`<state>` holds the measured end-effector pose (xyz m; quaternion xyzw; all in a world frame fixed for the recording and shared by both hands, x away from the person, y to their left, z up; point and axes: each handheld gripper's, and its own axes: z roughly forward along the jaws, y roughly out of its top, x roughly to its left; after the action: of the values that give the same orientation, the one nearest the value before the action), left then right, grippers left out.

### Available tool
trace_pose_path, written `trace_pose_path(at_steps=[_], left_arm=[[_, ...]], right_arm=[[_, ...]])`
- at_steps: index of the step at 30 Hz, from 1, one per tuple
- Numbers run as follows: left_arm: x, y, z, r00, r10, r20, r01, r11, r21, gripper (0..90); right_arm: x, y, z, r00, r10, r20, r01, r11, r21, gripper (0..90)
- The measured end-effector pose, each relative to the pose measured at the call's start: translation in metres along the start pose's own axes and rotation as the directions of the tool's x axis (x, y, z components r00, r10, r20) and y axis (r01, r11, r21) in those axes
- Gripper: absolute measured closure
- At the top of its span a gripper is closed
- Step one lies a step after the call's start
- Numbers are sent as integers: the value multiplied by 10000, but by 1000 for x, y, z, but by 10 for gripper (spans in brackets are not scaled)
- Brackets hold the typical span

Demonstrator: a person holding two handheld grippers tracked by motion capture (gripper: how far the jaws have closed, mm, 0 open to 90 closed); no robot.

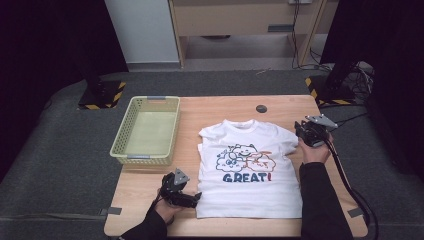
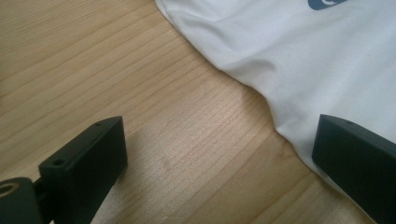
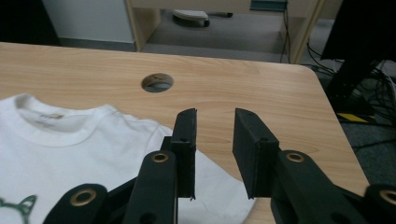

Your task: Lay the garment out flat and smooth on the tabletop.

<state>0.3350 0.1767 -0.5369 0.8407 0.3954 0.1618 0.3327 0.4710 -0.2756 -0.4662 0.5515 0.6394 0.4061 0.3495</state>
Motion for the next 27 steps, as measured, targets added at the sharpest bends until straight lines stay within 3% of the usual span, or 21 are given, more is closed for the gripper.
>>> trace_pose_path(at_steps=[3, 4, 5, 12, 19, 23, 27], left_arm=[[0, 0, 0, 10000, -17, -12, 17, 10000, 4, 27], [0, 0, 0, 10000, -24, -16, 24, 10000, 5, 27], [0, 0, 0, 10000, -29, -25, 29, 10000, 19, 27], [0, 0, 0, 10000, -58, -36, 58, 10000, 23, 27], [-1, 1, 0, 9999, -104, -81, 105, 9999, 84, 28], [-1, 1, 0, 9999, -105, -76, 106, 9999, 102, 28], [-1, 1, -1, 9999, -116, -77, 117, 9999, 116, 28]], right_arm=[[8, -4, -3, 9986, -242, -463, 251, 9995, 202, 628], [17, -11, -2, 9956, -461, -812, 506, 9973, 536, 557], [20, -14, -1, 9942, -510, -943, 571, 9964, 629, 546], [39, -44, 12, 9858, -532, -1594, 791, 9839, 1605, 451], [43, -66, 21, 9845, -668, -1621, 1041, 9666, 2340, 359], [40, -69, 23, 9870, -431, -1550, 800, 9674, 2402, 349], [39, -70, 24, 9857, -716, -1527, 1075, 9645, 2413, 296]])
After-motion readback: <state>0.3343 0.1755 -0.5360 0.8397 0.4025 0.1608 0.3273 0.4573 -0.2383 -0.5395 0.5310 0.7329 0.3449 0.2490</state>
